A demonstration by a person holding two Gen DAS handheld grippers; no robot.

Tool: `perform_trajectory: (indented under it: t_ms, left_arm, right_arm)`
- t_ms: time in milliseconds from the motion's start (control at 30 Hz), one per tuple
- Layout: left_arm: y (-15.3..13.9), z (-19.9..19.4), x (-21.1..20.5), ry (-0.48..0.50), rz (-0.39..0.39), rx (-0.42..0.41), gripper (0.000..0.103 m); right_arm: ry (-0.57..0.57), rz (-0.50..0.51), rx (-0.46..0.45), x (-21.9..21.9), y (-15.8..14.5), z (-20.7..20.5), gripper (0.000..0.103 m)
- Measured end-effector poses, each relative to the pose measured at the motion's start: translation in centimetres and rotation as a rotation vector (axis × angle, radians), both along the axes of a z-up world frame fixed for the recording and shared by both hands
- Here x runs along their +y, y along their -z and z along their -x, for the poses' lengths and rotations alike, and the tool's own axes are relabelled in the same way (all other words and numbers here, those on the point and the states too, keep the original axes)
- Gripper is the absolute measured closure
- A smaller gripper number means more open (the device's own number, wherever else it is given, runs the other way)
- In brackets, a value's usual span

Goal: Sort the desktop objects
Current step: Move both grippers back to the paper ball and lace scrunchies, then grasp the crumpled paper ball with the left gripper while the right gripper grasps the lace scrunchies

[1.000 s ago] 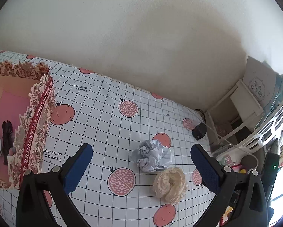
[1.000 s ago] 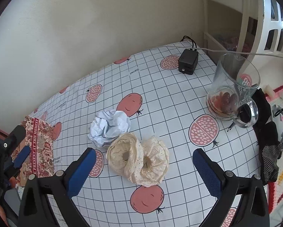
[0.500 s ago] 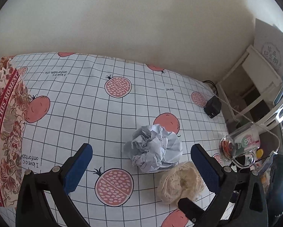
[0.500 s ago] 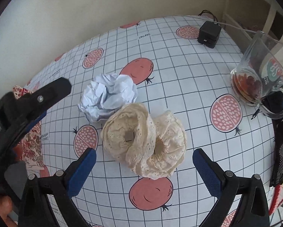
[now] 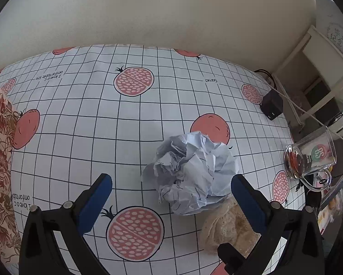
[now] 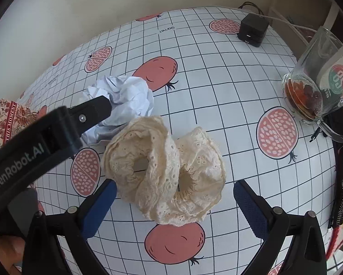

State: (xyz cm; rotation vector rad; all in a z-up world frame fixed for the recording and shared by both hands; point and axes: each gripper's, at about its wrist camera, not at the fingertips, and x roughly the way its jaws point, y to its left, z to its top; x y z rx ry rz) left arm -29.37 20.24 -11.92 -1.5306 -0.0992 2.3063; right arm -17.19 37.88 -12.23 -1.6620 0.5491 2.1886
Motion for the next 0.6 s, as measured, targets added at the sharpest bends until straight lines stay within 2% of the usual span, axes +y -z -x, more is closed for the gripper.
perform_trajectory:
  t_ms: [167,367,500,600]
  left_arm:
    - [0.6,0.3,0.0,-0.005,-0.017,-0.014,0.003]
    - [1.1,0.3,0.4,0.028,-0.006,-0.022,0.023]
    - [1.1,0.5,0.1,0.027,-0.046,-0.03,0.038]
    - [0.8,0.5,0.0,0.033,-0.051,-0.018,0.047]
  right_arm:
    - [0.012,-0.011,-0.015,0.2,0.2,0.0,0.0]
    - [0.046,-0.012,-0.003,0.4,0.0,-0.2,0.0]
    - [0.044,-0.004,0.019,0.2,-0.4,-0.2,0.002]
    - [0.032,-0.001,0.025,-0.1,-0.5,-0.1,0.014]
